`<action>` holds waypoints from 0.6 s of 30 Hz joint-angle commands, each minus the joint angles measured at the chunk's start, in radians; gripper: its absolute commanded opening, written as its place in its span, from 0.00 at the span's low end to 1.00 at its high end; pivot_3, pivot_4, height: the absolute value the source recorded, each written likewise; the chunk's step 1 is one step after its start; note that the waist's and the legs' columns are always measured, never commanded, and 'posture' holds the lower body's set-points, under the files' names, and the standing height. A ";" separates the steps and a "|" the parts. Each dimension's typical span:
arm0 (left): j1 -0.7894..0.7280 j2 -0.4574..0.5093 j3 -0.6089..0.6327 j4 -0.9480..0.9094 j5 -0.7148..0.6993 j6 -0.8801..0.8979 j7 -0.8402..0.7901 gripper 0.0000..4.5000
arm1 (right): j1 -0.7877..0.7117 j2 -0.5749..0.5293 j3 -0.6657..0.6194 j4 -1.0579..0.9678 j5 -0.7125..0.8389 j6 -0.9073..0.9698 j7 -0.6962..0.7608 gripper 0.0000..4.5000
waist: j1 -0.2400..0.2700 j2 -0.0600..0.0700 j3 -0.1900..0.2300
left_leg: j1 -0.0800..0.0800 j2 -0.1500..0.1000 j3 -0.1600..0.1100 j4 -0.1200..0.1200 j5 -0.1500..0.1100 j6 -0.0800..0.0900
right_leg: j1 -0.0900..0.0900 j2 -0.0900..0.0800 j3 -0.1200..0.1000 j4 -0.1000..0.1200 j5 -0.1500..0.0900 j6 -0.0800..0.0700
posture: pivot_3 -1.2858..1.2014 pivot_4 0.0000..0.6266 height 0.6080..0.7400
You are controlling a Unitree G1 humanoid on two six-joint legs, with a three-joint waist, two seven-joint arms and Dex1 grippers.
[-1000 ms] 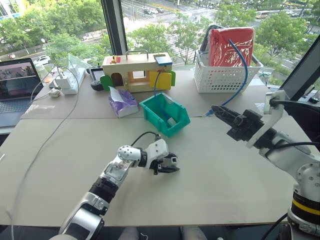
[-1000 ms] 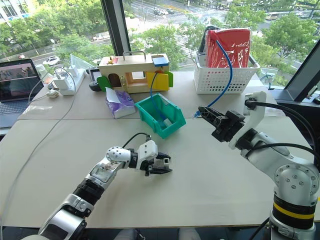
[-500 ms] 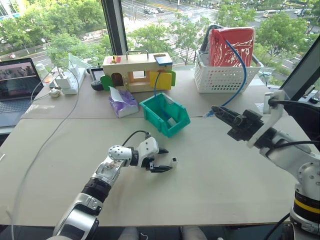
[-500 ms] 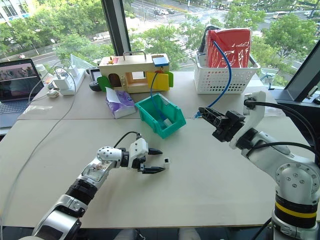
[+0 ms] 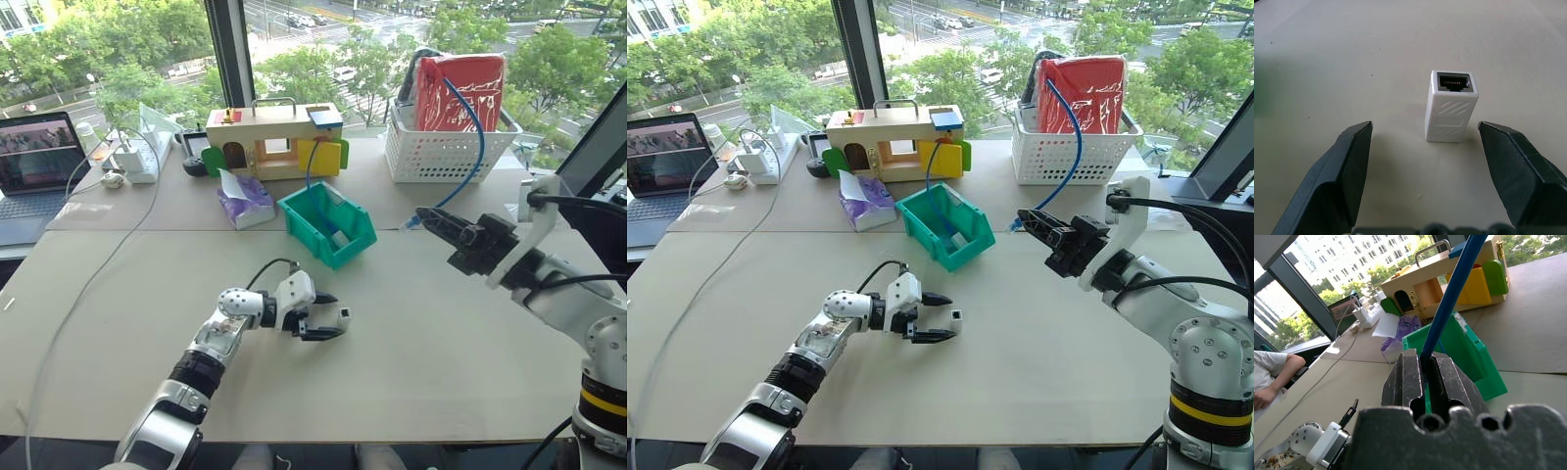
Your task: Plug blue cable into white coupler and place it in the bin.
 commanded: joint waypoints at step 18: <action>-0.002 -0.068 -0.006 0.048 0.000 -0.039 -0.027 0.77 | -0.026 -0.015 -0.014 -0.013 0.022 -0.023 0.004 0.00 | 0.008 0.000 0.000 | 0.000 0.000 0.000 0.000 0.000 0.000 | 0.000 0.000 0.000 -0.001 0.000 0.000 | 0.52 0.24 1.00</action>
